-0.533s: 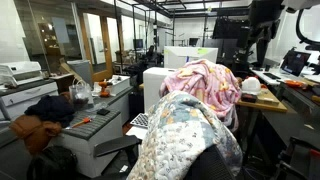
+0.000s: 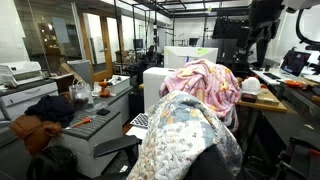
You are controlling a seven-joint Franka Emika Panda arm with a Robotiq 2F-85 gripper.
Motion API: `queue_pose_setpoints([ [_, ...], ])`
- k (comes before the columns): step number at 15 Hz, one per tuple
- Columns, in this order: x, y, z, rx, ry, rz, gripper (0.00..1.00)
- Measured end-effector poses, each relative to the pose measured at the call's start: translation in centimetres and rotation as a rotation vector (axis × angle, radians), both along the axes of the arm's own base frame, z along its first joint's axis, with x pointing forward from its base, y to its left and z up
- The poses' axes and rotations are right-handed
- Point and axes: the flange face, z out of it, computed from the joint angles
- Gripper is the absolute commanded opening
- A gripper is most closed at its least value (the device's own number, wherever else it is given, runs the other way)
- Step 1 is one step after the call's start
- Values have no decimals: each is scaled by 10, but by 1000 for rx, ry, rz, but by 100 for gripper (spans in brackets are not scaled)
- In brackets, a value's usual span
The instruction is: Pick up the blanket and put it on the chair
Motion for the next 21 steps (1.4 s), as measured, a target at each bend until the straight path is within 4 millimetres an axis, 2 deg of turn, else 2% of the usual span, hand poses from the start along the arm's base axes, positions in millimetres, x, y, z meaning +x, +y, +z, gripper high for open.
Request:
queue_pose_setpoints([
  [8, 0, -1, 0, 2, 0, 0, 100],
  [12, 8, -20, -3, 2, 12, -26, 100],
  [16, 31, -49, -18, 42, 19, -55, 100],
  [21, 78, -85, -41, 72, -18, -95, 100],
])
